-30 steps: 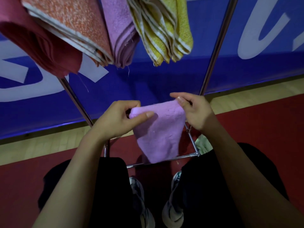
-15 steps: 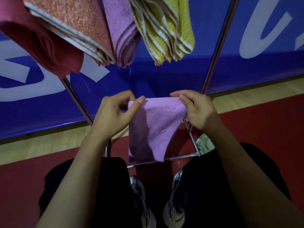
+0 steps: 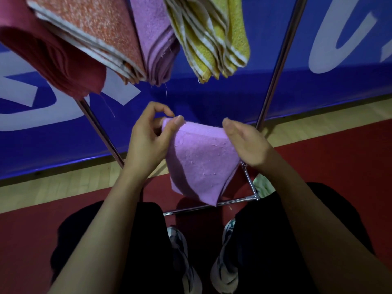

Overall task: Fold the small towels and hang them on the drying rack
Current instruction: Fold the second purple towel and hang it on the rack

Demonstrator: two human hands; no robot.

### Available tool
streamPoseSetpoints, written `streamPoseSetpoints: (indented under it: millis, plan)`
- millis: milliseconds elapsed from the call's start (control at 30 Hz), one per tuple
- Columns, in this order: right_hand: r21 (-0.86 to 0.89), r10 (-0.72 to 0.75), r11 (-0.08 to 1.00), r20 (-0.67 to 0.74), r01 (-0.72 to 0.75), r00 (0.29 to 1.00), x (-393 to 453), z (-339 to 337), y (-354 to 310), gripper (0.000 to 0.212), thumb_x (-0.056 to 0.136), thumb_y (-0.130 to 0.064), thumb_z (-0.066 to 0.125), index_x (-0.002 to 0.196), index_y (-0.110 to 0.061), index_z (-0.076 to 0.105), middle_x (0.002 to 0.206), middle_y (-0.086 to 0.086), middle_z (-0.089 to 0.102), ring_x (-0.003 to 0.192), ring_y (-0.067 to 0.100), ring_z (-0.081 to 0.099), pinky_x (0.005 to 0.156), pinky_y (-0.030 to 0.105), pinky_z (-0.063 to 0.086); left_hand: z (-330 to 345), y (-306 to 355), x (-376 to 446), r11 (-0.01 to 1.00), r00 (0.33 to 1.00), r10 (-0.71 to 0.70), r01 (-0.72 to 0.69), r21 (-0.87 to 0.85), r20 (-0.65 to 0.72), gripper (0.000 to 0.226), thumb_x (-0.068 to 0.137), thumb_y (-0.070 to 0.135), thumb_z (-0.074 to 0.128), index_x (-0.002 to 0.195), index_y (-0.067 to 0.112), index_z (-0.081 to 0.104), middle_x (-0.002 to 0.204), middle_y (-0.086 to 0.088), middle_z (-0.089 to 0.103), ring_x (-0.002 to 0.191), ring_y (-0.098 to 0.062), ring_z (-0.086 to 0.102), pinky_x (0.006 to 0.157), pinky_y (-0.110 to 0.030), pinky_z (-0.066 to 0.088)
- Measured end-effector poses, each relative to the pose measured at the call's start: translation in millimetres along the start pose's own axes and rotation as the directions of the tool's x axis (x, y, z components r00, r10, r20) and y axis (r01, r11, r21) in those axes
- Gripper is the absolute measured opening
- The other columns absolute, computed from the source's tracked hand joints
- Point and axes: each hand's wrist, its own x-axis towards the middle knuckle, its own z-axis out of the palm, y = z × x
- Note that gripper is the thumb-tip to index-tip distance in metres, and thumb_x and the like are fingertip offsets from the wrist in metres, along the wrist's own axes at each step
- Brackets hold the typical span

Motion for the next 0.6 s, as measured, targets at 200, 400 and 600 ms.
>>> streamPoseSetpoints:
  millis: [200, 400, 600]
  plan:
    - [0.518, 0.021, 0.843, 0.232, -0.142, 0.972, -10.9, -0.1, -15.3, 0.042, 0.091, -0.032, 0.072, 0.1, 0.008, 0.067, 0.09, 0.014, 0.068, 0.082, 0.022, 0.062, 0.073, 0.032, 0.046, 4.7, 6.2, -2.0, 0.999, 0.998, -0.037, 0.037, -0.007, 0.059, 0.016, 0.101, 0.03, 0.068, 0.101, 0.015, 0.062, 0.073, 0.003, 0.071, 0.063, -0.002, 0.062, 0.063, -0.015, 0.046]
    - [0.687, 0.103, 0.644, 0.358, -0.337, 0.928, -13.0, 4.1, -16.3, 0.064, 0.074, -0.034, 0.083, 0.128, -0.002, 0.068, 0.128, 0.026, 0.066, 0.12, 0.035, 0.064, 0.103, 0.04, 0.049, 9.3, 7.4, -1.7, 0.993, 0.991, -0.092, 0.099, -0.07, 0.099, 0.017, 0.102, 0.034, 0.065, 0.101, 0.017, 0.063, 0.075, -0.003, 0.069, 0.066, -0.006, 0.059, 0.063, -0.017, 0.045]
    - [0.816, 0.099, 0.512, 0.252, -0.267, 0.963, -13.3, -6.4, -19.0, 0.032, 0.091, -0.029, 0.053, 0.1, -0.017, 0.081, 0.097, 0.005, 0.078, 0.09, 0.016, 0.073, 0.075, 0.022, 0.057, -6.9, -0.2, 1.8, 0.861, 0.803, -0.337, 0.474, -0.184, 0.492, 0.067, 0.08, 0.074, 0.065, 0.123, 0.022, 0.066, 0.107, -0.003, 0.076, 0.098, -0.023, 0.073, 0.087, -0.03, 0.061]
